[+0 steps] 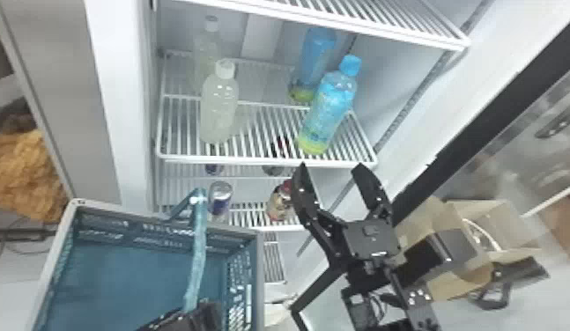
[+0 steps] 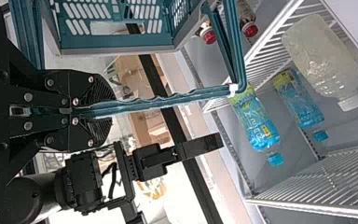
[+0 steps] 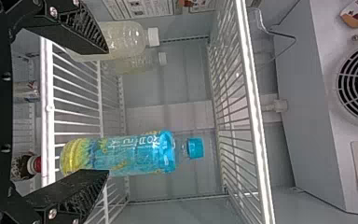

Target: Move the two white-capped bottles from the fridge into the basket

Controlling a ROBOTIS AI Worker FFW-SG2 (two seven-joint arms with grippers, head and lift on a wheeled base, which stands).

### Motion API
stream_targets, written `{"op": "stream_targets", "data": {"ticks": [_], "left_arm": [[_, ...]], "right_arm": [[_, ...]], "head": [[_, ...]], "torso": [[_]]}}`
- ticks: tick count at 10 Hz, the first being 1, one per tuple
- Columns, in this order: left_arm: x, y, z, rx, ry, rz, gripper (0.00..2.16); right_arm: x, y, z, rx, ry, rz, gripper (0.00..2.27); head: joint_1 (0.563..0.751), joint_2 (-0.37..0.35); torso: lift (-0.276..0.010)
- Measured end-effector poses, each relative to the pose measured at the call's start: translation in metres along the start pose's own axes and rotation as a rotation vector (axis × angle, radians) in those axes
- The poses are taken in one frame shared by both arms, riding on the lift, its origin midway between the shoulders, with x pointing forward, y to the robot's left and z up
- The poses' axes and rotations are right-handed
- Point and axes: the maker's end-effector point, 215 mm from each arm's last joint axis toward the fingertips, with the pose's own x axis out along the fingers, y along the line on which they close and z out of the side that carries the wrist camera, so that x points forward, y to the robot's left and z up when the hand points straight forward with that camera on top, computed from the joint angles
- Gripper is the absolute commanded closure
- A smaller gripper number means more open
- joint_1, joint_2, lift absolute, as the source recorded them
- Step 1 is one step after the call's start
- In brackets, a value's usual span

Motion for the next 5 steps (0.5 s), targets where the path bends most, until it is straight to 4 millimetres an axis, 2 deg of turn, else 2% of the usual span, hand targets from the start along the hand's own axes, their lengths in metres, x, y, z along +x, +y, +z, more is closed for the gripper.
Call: {"op": "stream_targets", "data": {"ticks": [5], "left_arm": [[0.0001,-0.0015,-0.0002,-0.002,-0.001,-0.005,1.19]], "right_arm": [[0.0007,0.0005,-0.0004,-0.007,0.016,0.002,0.13]], "head": [[0.695,-0.35]], "torso": [[0.0]]}}
